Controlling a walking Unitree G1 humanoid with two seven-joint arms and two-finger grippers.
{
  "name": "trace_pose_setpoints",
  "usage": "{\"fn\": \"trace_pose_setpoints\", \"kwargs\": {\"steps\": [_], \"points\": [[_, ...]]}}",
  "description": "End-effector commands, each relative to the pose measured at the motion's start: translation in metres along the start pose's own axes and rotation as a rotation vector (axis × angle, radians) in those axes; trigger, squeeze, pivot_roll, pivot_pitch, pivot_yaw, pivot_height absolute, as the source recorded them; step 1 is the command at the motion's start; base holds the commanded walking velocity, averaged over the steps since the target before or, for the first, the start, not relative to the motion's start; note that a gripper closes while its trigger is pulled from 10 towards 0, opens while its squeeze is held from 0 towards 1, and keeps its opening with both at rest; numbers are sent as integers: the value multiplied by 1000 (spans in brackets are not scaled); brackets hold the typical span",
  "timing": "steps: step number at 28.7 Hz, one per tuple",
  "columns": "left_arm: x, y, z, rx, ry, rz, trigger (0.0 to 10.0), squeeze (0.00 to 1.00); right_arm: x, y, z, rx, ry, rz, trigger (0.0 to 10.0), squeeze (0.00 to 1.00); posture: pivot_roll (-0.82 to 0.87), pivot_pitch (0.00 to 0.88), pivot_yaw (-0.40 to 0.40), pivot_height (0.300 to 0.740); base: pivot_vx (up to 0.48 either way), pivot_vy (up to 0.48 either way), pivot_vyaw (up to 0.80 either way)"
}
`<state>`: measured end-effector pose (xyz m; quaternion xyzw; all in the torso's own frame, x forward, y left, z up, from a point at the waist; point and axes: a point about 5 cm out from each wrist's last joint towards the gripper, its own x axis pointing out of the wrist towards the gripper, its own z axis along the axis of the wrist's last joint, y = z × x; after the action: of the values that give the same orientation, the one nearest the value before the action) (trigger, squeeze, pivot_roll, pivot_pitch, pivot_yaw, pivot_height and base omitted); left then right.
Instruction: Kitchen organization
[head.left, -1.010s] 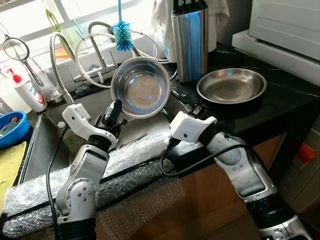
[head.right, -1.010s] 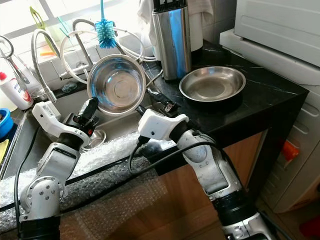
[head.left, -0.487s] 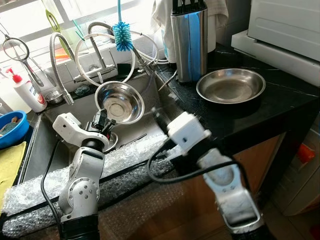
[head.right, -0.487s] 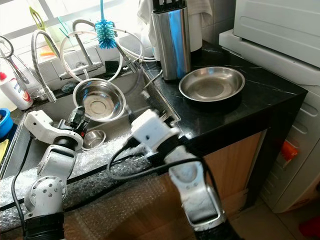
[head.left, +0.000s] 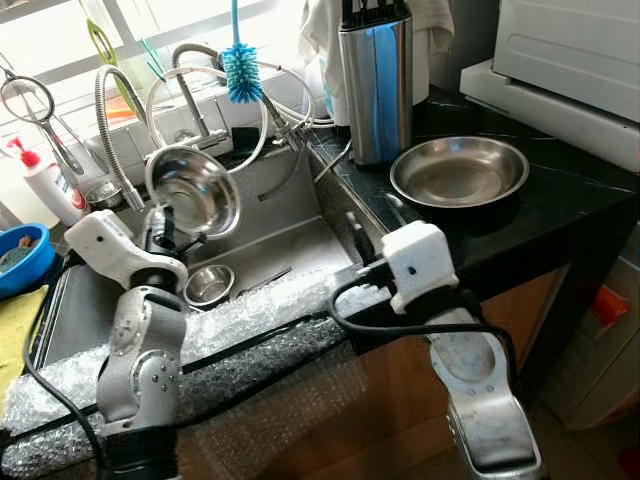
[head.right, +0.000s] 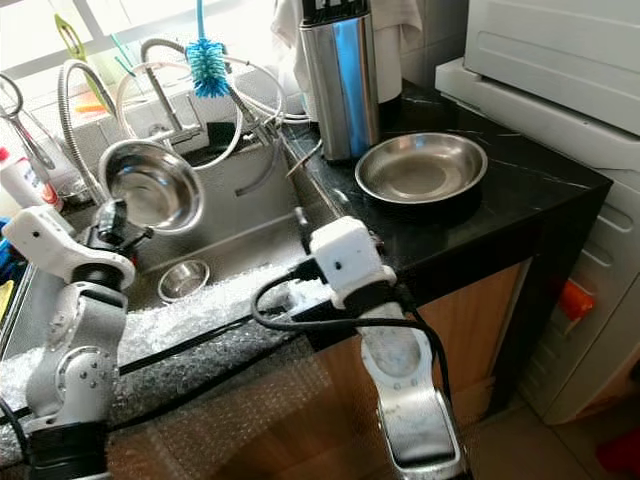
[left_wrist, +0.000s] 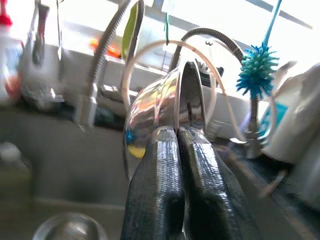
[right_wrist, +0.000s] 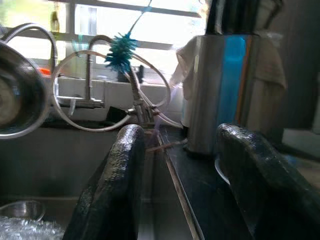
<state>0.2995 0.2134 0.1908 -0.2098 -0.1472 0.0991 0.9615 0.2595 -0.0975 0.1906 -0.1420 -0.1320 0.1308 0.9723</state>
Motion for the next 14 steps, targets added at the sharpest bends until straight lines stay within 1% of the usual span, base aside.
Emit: {"fn": "trace_pose_setpoints", "kwargs": {"steps": [1, 3, 5, 6, 7, 8, 9, 10, 11, 12, 14], "points": [[1, 9, 5, 67, -32, 14, 10000, 0, -2, -1, 4, 28, -2, -23, 10000, 0, -147, 0, 212, 740, 0, 0, 0], [1, 9, 5, 77, -38, 14, 10000, 0, -3, -2, 3, 30, 0, -28, 10000, 0, -147, 0, 212, 740, 0, 0, 0], [-1, 24, 2, 160, -21, 9, 10000, 0, -17, -6, -1, 32, 5, -57, 10000, 0, -154, 0, 212, 740, 0, 0, 0], [-1, 33, 1, 212, -4, 5, 10000, 0, -27, -9, -5, 32, 20, -76, 10000, 0, -157, 0, 214, 740, 0, 0, 0], [-1, 33, 1, 212, -4, 5, 10000, 0, -27, -9, -5, 32, 20, -76, 10000, 0, -157, 0, 214, 740, 0, 0, 0], [1, 36, -1, 237, 9, 5, 10000, 0, -31, -9, -8, 35, 38, -80, 10000, 0, -157, 0, 216, 740, 0, 0, 0], [1, 36, -1, 237, 9, 5, 10000, 0, -31, -9, -8, 35, 38, -80, 10000, 0, -157, 0, 216, 740, 0, 0, 0], [4, 36, -3, 274, 24, -5, 10000, 0, -36, -8, -11, 36, 60, -82, 10000, 0, -158, 0, 216, 740, 0, 0, 0], [4, 36, -4, 282, 27, -9, 10000, 0, -37, -8, -12, 36, 65, -82, 10000, 0, -158, 0, 216, 740, 0, 0, 0], [9, 33, -8, 361, 54, -38, 10000, 0, -39, -6, -12, 44, 74, -87, 10000, 0, -157, 0, 217, 740, 0, 0, 0], [13, 30, -9, 387, 51, -54, 10000, 0, -40, -5, -12, 49, 78, -88, 10000, 0, -160, 0, 216, 740, 0, 0, 0]]}}
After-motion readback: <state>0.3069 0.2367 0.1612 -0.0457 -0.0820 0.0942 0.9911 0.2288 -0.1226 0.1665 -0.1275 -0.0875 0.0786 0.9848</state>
